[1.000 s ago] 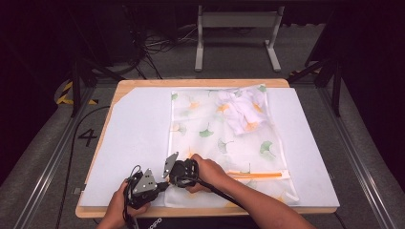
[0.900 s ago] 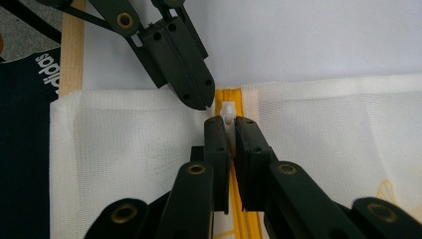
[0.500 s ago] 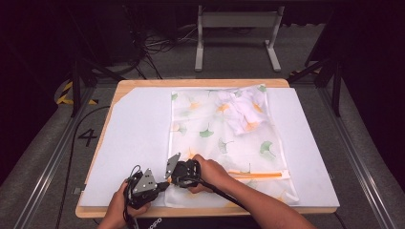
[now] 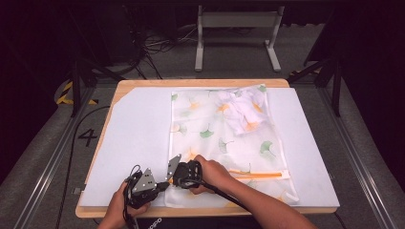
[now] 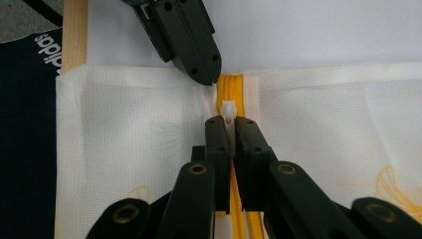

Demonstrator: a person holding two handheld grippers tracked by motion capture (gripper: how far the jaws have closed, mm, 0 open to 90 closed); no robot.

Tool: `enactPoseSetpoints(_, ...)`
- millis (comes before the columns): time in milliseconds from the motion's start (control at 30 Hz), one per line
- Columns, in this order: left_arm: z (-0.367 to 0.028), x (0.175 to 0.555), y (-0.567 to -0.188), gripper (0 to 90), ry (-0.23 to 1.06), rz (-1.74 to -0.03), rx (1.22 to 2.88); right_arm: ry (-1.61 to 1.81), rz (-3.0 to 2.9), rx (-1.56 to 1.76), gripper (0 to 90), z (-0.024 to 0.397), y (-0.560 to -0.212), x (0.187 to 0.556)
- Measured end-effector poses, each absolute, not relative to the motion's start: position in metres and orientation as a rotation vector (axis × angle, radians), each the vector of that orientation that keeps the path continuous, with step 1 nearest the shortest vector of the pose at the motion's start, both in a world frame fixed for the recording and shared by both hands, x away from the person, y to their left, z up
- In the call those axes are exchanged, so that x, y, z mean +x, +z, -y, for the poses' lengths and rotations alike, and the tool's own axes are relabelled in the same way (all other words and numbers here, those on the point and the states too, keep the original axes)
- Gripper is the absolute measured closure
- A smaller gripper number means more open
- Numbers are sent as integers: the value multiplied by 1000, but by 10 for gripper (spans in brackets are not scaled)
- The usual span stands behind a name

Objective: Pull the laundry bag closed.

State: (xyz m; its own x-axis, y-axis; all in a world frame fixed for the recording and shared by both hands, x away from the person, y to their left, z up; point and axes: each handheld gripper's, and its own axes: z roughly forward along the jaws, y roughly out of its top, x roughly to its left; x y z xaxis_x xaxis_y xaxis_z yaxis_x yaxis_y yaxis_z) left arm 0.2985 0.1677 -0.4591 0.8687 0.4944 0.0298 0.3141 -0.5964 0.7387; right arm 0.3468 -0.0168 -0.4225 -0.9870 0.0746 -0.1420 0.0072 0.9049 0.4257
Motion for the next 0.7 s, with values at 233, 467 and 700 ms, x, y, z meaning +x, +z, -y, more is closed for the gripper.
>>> enactPoseSetpoints(233,-168,299,-459,900,293,-578,2253,610,-2905,55,899,16,-422,345)
enactPoseSetpoints(467,-169,300,-460,900,281,-579,2248,629,-2891,71,892,22,-422,347)
enactPoseSetpoints(700,-170,300,-460,900,274,-583,2241,608,-2884,41,800,17,-419,346)
